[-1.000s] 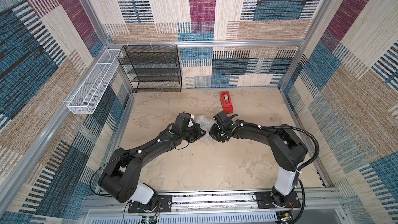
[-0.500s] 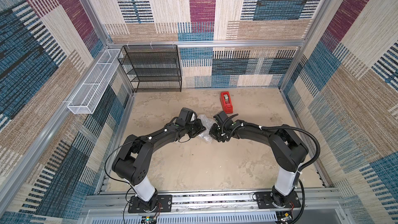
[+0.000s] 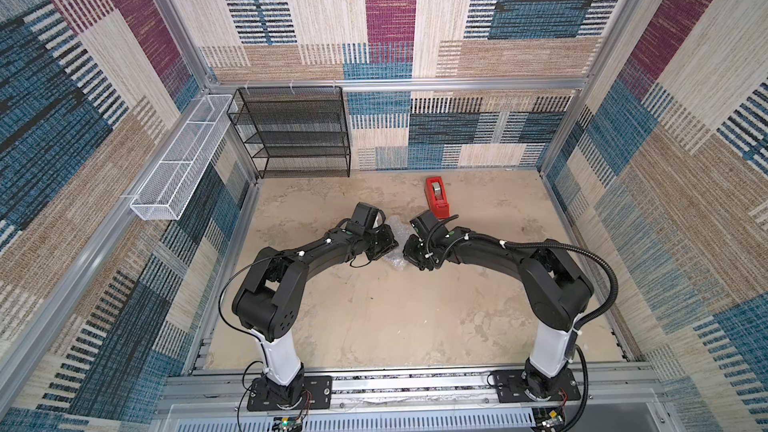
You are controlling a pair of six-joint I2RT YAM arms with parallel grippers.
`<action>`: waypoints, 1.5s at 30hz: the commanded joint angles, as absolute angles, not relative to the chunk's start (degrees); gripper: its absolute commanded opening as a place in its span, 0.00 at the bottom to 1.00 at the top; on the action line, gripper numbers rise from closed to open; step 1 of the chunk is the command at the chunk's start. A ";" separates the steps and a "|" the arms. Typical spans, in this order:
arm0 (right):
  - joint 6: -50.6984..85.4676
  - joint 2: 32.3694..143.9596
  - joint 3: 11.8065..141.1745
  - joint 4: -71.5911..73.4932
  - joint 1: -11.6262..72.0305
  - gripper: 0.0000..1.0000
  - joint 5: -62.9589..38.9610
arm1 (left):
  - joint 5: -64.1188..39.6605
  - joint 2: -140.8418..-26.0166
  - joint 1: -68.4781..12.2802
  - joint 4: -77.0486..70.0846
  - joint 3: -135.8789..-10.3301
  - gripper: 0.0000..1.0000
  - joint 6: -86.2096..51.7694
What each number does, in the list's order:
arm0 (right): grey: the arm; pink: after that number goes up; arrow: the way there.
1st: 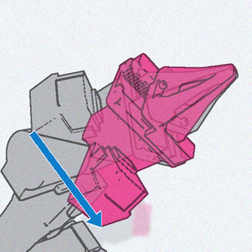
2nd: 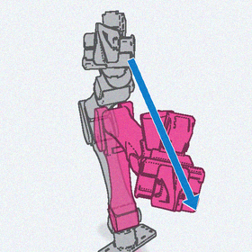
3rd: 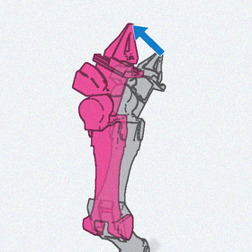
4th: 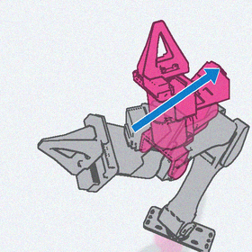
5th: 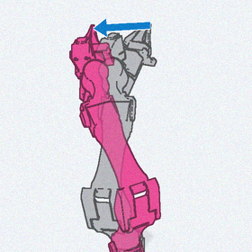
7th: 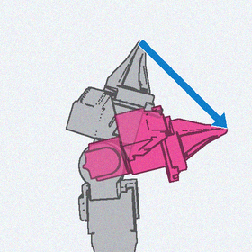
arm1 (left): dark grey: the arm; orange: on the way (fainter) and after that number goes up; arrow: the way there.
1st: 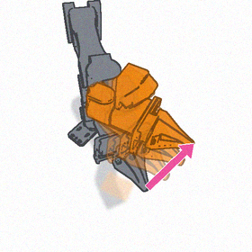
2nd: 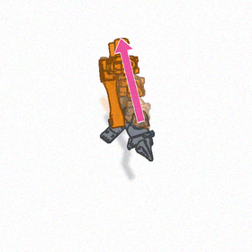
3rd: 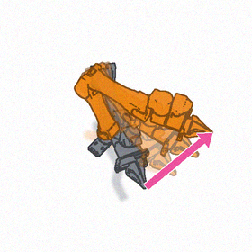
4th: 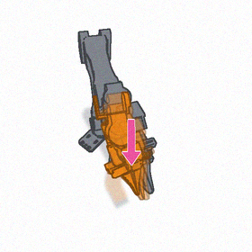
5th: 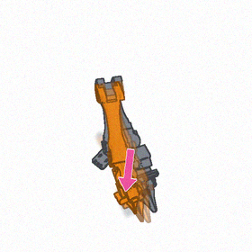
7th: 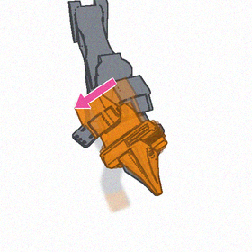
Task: Wrap bowls in bubble wrap
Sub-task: Wrap the bowl in bubble wrap.
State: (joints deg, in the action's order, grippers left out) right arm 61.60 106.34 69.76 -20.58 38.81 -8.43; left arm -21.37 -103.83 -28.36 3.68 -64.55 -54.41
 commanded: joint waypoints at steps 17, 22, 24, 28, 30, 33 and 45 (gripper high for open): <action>61.76 101.76 67.57 -21.64 38.56 0.50 -6.05 | -20.22 -107.61 -28.30 7.63 -70.93 0.00 -49.58; 61.68 100.92 66.85 -21.73 37.83 0.51 -5.29 | -20.26 -108.82 -28.28 8.66 -72.53 0.00 -48.92; 61.54 100.47 66.30 -21.36 37.59 0.51 -5.32 | -20.14 -109.24 -28.29 9.46 -73.58 0.00 -48.55; 60.94 99.35 66.05 -21.18 37.33 0.51 -4.88 | -19.77 -110.44 -28.25 10.50 -75.03 0.00 -48.03; 60.48 98.59 65.93 -20.85 37.35 0.51 -4.45 | -20.02 -111.15 -28.30 10.89 -75.83 0.00 -47.81; 59.52 97.58 66.13 -20.65 37.33 0.51 -3.98 | -20.21 -111.77 -28.41 10.99 -76.44 0.00 -47.83; 51.15 97.63 75.58 -26.92 35.59 0.37 6.28 | -19.78 -112.10 -28.55 12.38 -77.52 0.00 -46.98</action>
